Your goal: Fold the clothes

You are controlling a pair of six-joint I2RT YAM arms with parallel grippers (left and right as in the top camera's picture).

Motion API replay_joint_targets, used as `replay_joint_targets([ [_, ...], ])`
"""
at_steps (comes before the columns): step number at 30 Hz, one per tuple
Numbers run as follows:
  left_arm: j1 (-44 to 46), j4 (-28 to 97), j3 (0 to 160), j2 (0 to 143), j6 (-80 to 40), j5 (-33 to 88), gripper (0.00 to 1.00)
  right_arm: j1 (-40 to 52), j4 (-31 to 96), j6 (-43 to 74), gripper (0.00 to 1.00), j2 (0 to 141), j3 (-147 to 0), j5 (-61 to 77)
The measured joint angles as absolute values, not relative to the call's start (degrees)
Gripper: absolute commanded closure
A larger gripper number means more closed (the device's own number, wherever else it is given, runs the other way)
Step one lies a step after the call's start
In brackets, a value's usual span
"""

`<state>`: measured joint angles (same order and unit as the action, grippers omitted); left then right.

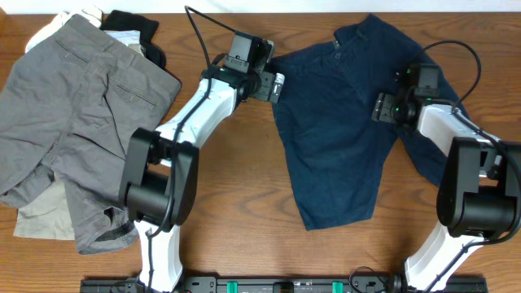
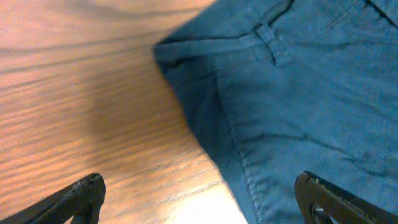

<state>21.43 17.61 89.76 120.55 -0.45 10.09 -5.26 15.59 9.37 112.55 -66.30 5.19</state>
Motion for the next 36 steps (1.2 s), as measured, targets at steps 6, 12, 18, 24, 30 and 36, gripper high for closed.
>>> replay_joint_targets([
  [6, 21.12, 7.68, 89.76, 125.47, -3.64, 14.57, 0.02, -4.25, 18.44, 7.55, 0.20, 108.55, -66.30, 13.34],
  [12, 20.29, -0.30, 89.78, 131.00, -6.37, 18.81, 0.01, -1.89, 20.80, 6.96, 0.19, 101.19, -66.37, 16.29],
  [18, 19.86, -0.84, 90.24, 132.18, -7.35, 20.51, 0.57, -0.91, 23.29, 6.94, 0.19, 100.22, -66.39, 17.12],
  [24, 19.55, -0.23, 90.24, 132.81, -8.82, 21.08, 0.81, -0.82, 26.70, 7.64, 0.20, 100.22, -66.41, 17.19],
  [30, 19.38, 3.66, 90.24, 132.07, -10.07, 21.65, 0.94, -0.82, 33.71, 8.62, 0.24, 100.22, -66.39, 17.26],
  [36, 18.90, 18.50, 89.97, 124.18, -10.55, 20.27, 0.94, -0.75, 40.23, 10.59, 0.25, 100.22, -66.39, 16.58],
])
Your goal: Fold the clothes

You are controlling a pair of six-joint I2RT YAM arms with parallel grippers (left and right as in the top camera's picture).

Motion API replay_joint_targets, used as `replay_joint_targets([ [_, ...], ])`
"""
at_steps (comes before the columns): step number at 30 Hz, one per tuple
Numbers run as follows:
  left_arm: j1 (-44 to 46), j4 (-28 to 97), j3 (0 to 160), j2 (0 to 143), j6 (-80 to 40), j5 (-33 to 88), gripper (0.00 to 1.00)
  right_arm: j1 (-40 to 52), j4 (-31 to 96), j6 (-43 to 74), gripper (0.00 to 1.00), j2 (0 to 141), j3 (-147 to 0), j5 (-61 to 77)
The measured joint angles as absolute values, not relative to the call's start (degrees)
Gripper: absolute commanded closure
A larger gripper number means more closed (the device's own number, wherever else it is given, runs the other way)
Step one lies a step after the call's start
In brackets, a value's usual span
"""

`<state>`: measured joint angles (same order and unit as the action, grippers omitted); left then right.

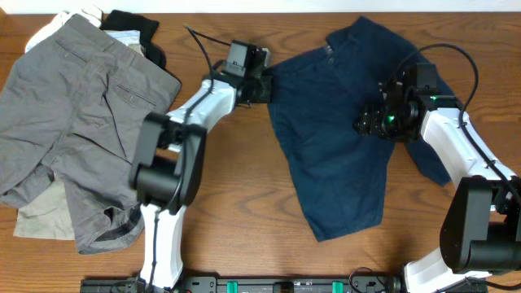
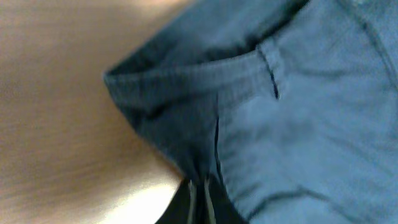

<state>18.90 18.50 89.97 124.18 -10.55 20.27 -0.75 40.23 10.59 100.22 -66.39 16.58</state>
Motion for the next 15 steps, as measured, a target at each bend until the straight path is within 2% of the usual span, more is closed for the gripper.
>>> replay_joint_targets([
  [7, 18.26, 39.62, 90.11, 108.18, -10.50, 13.21, 0.94, -0.75, 44.18, 15.03, 0.25, 100.22, -66.39, 12.97],
  [15, 18.11, 55.92, 90.17, 104.68, -10.52, 9.06, 0.94, -0.71, 44.07, 19.81, 0.29, 100.22, -66.39, 9.80],
])
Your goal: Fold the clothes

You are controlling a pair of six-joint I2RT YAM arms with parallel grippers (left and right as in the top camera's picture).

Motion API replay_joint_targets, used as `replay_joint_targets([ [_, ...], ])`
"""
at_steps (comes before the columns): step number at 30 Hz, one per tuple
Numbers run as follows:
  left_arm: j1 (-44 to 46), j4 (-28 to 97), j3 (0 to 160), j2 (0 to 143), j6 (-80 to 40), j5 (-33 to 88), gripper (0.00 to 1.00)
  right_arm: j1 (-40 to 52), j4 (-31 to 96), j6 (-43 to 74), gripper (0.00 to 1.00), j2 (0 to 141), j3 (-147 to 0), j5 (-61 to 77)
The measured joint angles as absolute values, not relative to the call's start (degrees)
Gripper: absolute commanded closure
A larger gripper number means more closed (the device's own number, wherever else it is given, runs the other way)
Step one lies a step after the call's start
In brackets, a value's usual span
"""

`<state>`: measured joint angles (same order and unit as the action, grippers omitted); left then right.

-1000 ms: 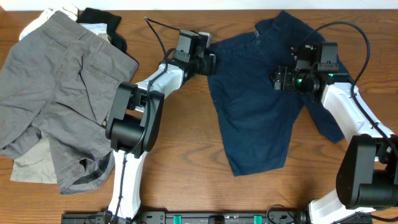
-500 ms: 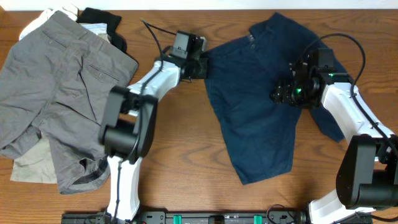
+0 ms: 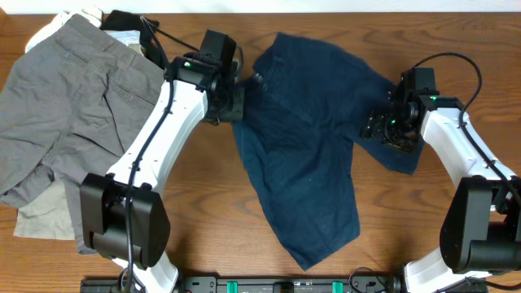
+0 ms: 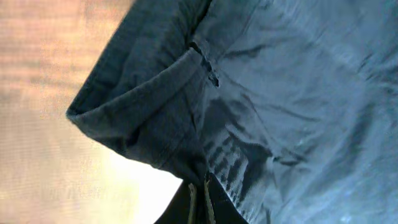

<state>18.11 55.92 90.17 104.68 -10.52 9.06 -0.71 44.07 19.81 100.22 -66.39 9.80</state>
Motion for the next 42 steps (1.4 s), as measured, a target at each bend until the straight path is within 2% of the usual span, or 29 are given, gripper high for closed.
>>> replay_joint_targets([
  [11, 17.98, 67.37, 90.13, 104.71, -14.79, 1.67, 0.94, 0.78, 43.92, 22.04, 0.31, 102.98, -66.39, 2.46],
  [17, 16.86, 70.87, 90.13, 104.71, -17.19, -1.50, 0.94, 0.78, 43.92, 22.15, 0.26, 104.51, -66.39, 1.69],
  [18, 16.75, 70.94, 90.13, 104.71, -17.41, -1.74, 0.91, 0.78, 43.92, 22.15, 0.25, 104.51, -66.39, 1.78],
  [21, 16.75, 70.96, 90.13, 104.71, -17.89, -2.15, 0.59, 0.78, 44.10, 21.26, 0.25, 104.51, -66.39, 3.57],
  [24, 16.75, 70.91, 90.13, 104.71, -18.00, -2.33, 0.39, 0.78, 44.71, 20.40, 0.26, 104.51, -66.39, 5.23],
  [25, 16.71, 70.91, 90.13, 104.71, -17.89, -2.42, 0.36, 0.78, 44.71, 20.27, 0.29, 104.51, -66.39, 5.43],
  [27, 16.67, 70.52, 90.13, 104.71, -17.82, -2.61, 0.27, 0.78, 44.21, 19.22, 0.43, 104.53, -66.39, 5.89],
  [30, 16.53, 68.66, 90.13, 104.71, -17.89, -2.68, 0.23, 0.78, 42.76, 17.39, 0.64, 104.53, -66.39, 6.33],
  [31, 16.47, 67.81, 90.13, 104.71, -17.98, -2.68, 0.22, 0.78, 42.39, 16.82, 0.68, 104.53, -66.39, 6.46],
  [35, 16.10, 63.81, 90.56, 104.68, -18.00, -2.87, 0.22, 1.15, 42.15, 14.41, 0.76, 104.53, -66.39, 6.66],
  [40, 16.01, 57.54, 91.26, 103.81, -18.00, -2.96, 0.22, 3.38, 41.34, 11.05, 0.99, 105.45, -66.39, 6.72],
  [42, 15.99, 55.77, 91.33, 103.09, -17.98, -2.72, 0.22, 4.54, 41.30, 10.59, 0.99, 106.50, -66.39, 6.81],
])
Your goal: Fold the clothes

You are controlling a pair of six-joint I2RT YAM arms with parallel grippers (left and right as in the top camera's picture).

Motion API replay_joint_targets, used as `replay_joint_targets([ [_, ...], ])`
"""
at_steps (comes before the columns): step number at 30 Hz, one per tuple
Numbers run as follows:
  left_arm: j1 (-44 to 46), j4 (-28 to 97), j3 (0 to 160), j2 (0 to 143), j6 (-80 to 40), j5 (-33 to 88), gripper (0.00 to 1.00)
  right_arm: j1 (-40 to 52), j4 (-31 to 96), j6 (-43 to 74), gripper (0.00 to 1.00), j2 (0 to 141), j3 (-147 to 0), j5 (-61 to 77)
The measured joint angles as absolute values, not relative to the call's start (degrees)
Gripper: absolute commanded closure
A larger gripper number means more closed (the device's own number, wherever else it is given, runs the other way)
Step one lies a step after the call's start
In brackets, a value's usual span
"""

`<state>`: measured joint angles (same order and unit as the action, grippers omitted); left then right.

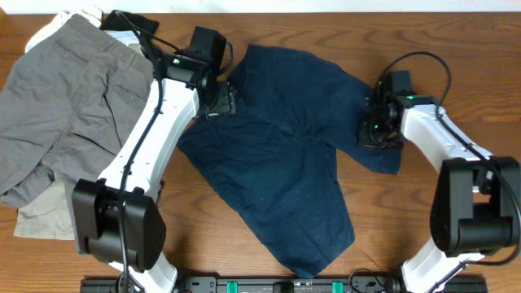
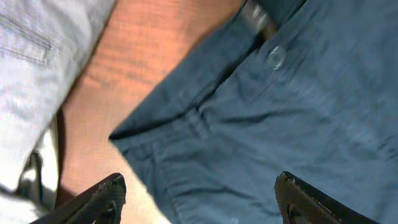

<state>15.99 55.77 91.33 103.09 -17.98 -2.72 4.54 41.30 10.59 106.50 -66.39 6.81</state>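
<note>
The navy shorts (image 1: pixel 277 163) lie spread across the middle of the table, waistband toward the far side and one leg reaching the near edge. My left gripper (image 1: pixel 221 99) is over the waistband's left corner. In the left wrist view it (image 2: pixel 199 190) is open, its fingertips (image 2: pixel 109 193) wide apart above the waistband (image 2: pixel 261 124), close to a button (image 2: pixel 275 57). My right gripper (image 1: pixel 371 134) rests on the shorts' right-hand leg edge. Dark fingers on dark cloth hide whether it grips.
Grey shorts (image 1: pixel 73 106) cover the left of the table, with a black garment (image 1: pixel 130 20) behind them and a beige one (image 1: pixel 41 220) under them. Grey cloth (image 2: pixel 37 62) shows beside the left gripper. Bare wood (image 1: pixel 423 228) lies at the right front.
My left gripper was shut on the waistband and is now open above it. The shorts lie flatter and spread further left. The right gripper has shifted a little to the left.
My left gripper was open at the waistband corner of the shorts lying right of centre. Then it was shut on that corner. Then the shorts were further left, both arms moved with them. Now the left has let go and the shorts lie spread mid-table.
</note>
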Motion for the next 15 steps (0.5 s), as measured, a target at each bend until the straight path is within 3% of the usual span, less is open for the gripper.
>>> replay_joint_targets([
  [15, 16.01, 52.10, 91.66, 101.14, -17.43, -1.19, 0.21, 6.74, 37.80, 8.47, 0.99, 111.37, -67.96, 9.41],
])
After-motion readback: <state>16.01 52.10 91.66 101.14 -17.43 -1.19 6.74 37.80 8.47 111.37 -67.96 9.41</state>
